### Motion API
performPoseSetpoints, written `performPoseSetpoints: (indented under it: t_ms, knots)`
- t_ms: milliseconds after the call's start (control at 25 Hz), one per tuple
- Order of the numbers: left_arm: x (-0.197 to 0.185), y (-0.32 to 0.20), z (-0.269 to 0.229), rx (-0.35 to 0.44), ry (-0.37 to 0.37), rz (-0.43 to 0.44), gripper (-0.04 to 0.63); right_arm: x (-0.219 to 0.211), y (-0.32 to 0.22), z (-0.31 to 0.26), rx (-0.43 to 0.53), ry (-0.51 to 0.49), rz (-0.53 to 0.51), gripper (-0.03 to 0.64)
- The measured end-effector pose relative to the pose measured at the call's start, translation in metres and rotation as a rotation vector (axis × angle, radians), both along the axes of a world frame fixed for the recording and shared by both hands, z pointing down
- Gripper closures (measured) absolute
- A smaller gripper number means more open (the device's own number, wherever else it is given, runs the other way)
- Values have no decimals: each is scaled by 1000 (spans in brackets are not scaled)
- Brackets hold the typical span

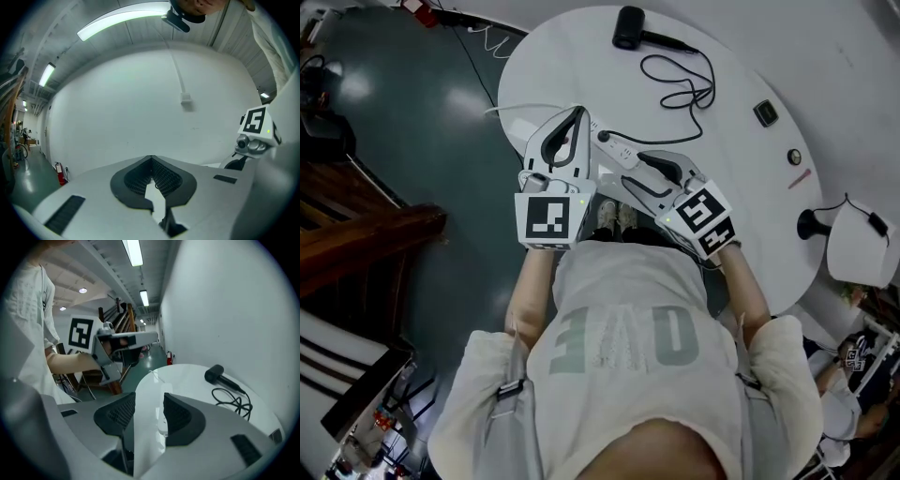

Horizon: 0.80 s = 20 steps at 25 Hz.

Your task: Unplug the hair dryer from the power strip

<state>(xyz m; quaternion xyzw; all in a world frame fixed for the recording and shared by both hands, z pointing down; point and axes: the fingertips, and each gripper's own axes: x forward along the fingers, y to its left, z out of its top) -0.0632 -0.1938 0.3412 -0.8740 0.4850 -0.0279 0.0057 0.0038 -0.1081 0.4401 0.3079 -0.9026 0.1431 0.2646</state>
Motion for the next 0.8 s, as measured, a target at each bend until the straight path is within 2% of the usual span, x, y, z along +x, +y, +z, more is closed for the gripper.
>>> performPoseSetpoints:
  t_ms: [320, 480, 800]
  knots:
    - [5, -3, 16, -45, -28, -19, 581, 19, -18, 87, -128, 149, 76, 429]
    - [3, -1, 22, -59, -33, -33, 581, 15, -21, 119, -162, 191, 74, 385]
    - [-1, -1, 31, -80, -46, -63, 581, 9, -31, 134, -156, 246, 63, 385]
